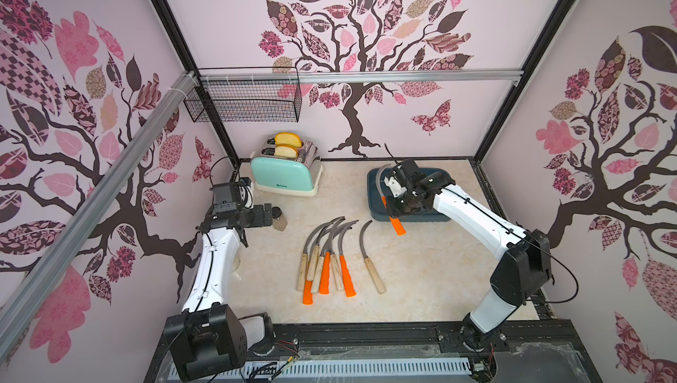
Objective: Put small sickles into storage boxes
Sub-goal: Place the sickle in the storage box.
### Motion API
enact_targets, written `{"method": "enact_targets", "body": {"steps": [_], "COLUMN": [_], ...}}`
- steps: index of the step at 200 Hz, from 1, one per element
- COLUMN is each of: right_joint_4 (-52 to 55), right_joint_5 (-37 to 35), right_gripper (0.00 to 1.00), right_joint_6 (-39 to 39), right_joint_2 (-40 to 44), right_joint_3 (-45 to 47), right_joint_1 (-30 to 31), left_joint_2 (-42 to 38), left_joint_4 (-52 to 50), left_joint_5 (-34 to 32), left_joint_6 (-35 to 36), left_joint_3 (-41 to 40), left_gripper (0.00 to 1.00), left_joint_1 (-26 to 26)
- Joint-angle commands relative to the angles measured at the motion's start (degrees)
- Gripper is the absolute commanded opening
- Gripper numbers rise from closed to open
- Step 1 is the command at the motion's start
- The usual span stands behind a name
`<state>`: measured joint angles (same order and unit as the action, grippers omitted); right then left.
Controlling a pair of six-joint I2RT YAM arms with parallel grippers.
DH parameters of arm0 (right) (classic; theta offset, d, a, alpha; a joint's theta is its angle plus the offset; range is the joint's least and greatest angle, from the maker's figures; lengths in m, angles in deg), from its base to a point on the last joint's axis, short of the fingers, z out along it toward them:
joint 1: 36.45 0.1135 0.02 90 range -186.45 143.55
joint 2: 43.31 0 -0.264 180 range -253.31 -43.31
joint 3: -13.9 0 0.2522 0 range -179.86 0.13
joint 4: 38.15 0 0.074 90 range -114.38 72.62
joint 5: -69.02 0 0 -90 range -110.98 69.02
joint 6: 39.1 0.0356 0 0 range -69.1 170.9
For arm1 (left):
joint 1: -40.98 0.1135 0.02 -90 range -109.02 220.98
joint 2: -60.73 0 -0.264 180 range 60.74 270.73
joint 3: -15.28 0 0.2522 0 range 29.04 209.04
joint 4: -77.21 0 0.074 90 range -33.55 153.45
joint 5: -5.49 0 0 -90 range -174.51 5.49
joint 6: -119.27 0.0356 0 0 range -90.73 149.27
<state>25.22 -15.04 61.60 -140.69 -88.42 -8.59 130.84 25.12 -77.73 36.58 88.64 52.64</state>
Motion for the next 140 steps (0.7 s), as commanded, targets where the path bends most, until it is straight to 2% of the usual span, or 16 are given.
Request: {"method": "enact_targets", "body": {"steps": [1,82,106,140], "right_joint_4": [0.81,-2.92,-4.31,-11.37], "right_joint_5": [3.39,9.49,10.35,17.10], "right_gripper": [0.08,0.08,0.08,0.08], "right_joint_6": [-1.86,2.42,4.23,11.10], "right_joint_2": [-2.24,-6.06,-5.51,-3.07], "right_joint_3": [-3.87,-5.04,-2.48,3.79], "right_joint_1": [-2.53,-10.51,-12.01,-17.29], "left_joint_2": [-0.88,-0.74,-0.74,-0.68], "left_joint_4": [-0.43,-0.04,0.27,0.71], "left_joint_5": [1.15,2.59,3.11,4.11], "left_joint_6": [-0.11,-0.27,-0.37,-0.72], "left_joint_3": [1.45,0.88,0.88,1.27], "left_gripper": [0.98,0.98,0.98,0.98], "left_joint_1": [0.35,0.34,0.34,0.31]}}
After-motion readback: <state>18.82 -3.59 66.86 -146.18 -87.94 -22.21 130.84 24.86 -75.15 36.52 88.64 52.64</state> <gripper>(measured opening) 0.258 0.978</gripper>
